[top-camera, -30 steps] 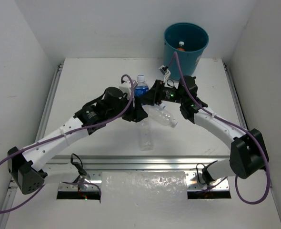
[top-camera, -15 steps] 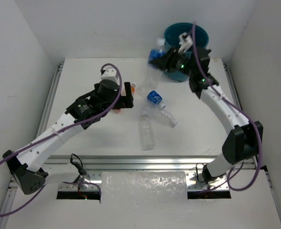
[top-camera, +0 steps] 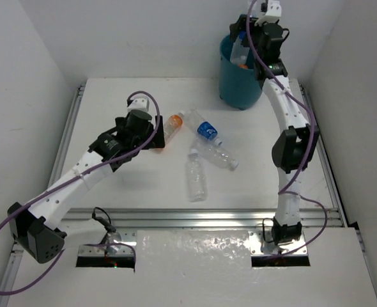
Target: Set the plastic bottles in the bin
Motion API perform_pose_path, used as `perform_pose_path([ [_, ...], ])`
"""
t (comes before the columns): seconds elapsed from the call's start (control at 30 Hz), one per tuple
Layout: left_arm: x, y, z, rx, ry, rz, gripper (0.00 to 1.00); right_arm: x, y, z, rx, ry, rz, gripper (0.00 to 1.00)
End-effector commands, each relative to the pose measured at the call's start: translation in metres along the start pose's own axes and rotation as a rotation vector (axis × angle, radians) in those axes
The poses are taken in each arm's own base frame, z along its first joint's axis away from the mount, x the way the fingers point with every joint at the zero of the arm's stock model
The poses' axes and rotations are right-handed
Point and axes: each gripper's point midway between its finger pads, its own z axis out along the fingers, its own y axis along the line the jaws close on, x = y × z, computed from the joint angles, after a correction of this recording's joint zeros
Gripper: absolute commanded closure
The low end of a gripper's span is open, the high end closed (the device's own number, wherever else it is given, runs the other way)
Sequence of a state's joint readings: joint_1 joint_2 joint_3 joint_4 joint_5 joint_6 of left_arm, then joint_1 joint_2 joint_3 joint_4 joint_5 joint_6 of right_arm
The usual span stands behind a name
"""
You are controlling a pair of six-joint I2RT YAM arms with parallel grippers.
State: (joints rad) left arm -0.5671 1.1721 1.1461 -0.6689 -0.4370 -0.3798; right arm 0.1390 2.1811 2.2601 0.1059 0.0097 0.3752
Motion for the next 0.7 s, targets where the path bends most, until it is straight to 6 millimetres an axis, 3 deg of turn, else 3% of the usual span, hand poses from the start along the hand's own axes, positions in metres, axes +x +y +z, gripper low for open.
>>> perform_pose_path([
  [0.0,-0.036,-0.005,0.000,0.009,-0.084,-0.004,0.00,-0.022,-0.028,0.008,0.099,-0.111,-0.126,0.01],
  [0.1,-0.047,-0.009,0.008,0.004,-0.092,-0.008,0.00,-0.023,-0.025,0.009,0.079,-0.099,-0.152,0.01],
  [0.17,-0.057,-0.012,0.021,0.024,-0.090,-0.016,0.00,-0.036,-0.019,0.002,0.068,-0.099,-0.122,0.01],
  [0.2,-0.059,-0.004,0.038,0.003,-0.067,-0.025,0.00,-0.052,-0.010,-0.008,0.065,-0.098,-0.111,0.01],
  [0.23,-0.065,-0.011,0.035,0.042,-0.072,-0.020,0.00,-0.048,-0.014,-0.008,0.083,-0.091,-0.101,0.01],
  [0.3,-0.072,-0.009,0.061,0.051,-0.016,-0.027,0.00,-0.061,-0.005,-0.030,0.098,-0.073,-0.064,0.01],
  [0.33,-0.065,-0.007,0.081,0.027,0.029,-0.023,0.00,-0.065,0.005,-0.039,0.084,-0.074,-0.062,0.01],
  [0.37,-0.072,-0.021,0.084,0.093,0.036,-0.025,0.00,-0.075,0.014,-0.055,0.098,-0.079,-0.064,0.01],
  [0.43,-0.063,-0.034,0.106,0.130,0.096,-0.005,0.00,-0.081,0.022,-0.068,0.097,-0.053,-0.054,0.01],
  [0.47,-0.071,-0.042,0.106,0.157,0.103,0.004,0.00,-0.087,0.031,-0.085,0.084,-0.009,-0.043,0.01],
  [0.5,-0.066,-0.050,0.112,0.193,0.136,0.018,0.00,-0.089,0.038,-0.095,0.065,0.012,-0.040,0.01],
  [0.53,-0.049,-0.049,0.126,0.174,0.203,0.041,0.00,-0.089,0.051,-0.107,0.004,0.041,-0.038,0.01],
  [0.57,-0.053,-0.050,0.130,0.167,0.204,0.064,0.00,-0.063,0.061,-0.120,-0.041,0.125,-0.041,0.01],
  [0.6,-0.039,-0.043,0.143,0.130,0.256,0.084,0.00,-0.084,0.081,-0.148,-0.129,0.109,-0.040,0.01],
  [0.63,-0.039,-0.042,0.147,0.124,0.264,0.100,0.00,-0.050,0.086,-0.163,-0.152,0.189,-0.039,0.01],
  [0.67,-0.032,-0.047,0.151,0.148,0.296,0.110,0.00,-0.069,0.095,-0.190,-0.186,0.159,-0.032,0.01],
])
